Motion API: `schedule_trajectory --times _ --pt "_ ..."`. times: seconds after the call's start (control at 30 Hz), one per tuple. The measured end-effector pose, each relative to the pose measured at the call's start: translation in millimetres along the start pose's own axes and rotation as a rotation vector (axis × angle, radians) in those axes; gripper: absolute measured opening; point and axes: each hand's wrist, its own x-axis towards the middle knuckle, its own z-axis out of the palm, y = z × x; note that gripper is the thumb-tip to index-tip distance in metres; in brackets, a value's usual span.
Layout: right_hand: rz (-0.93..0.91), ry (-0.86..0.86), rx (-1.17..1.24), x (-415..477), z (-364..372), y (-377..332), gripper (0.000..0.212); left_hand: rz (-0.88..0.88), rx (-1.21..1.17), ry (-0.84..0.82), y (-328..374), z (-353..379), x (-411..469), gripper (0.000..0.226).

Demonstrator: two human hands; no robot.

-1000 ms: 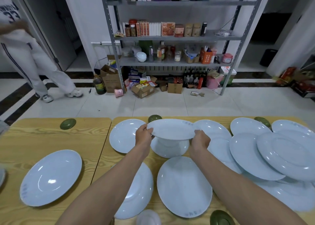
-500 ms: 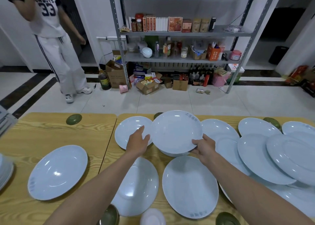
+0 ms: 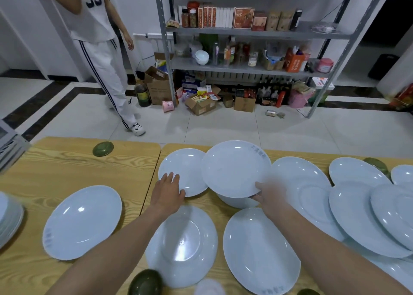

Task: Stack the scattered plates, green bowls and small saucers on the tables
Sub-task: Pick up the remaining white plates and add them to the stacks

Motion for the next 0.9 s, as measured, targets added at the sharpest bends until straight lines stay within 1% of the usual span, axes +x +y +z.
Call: schedule_trajectory --times 0.2,0.33,0.43,0.5,0.53,0.67,0.9 --pt "0.019 -0.021 0.031 10.1 18.7 8.6 0.057 -0.131 -0.114 -0.032 -24.9 14.1 16.8 0.057" --pt "0.04 -0.029 0.037 18.3 29.8 19.2 0.058 -0.158 -0.134 -0.047 -38.7 23.7 29.0 0.055" --pt "0.041 -0.015 0.045 24.6 36.6 30.7 0.055 -0.209 -0.195 -0.054 -46.6 34.0 37.8 0.047" --pt "0.044 -0.013 0.048 26.4 40.3 36.5 0.053 -0.279 -0.298 -0.06 -50.6 41.2 42.3 0.038" --pt "0.045 -0.019 0.051 26.5 41.9 38.7 0.052 -0.316 -0.362 -0.067 -52.7 44.7 44.7 0.038" --pt "0.05 -0.032 0.031 26.4 47.0 47.7 0.05 -0.387 -0.625 -0.054 -57.6 56.7 54.1 0.056" --pt "0.06 -0.025 0.033 22.1 56.5 61.3 0.049 -0.547 -1.127 -0.004 -54.0 72.3 62.3 0.07"
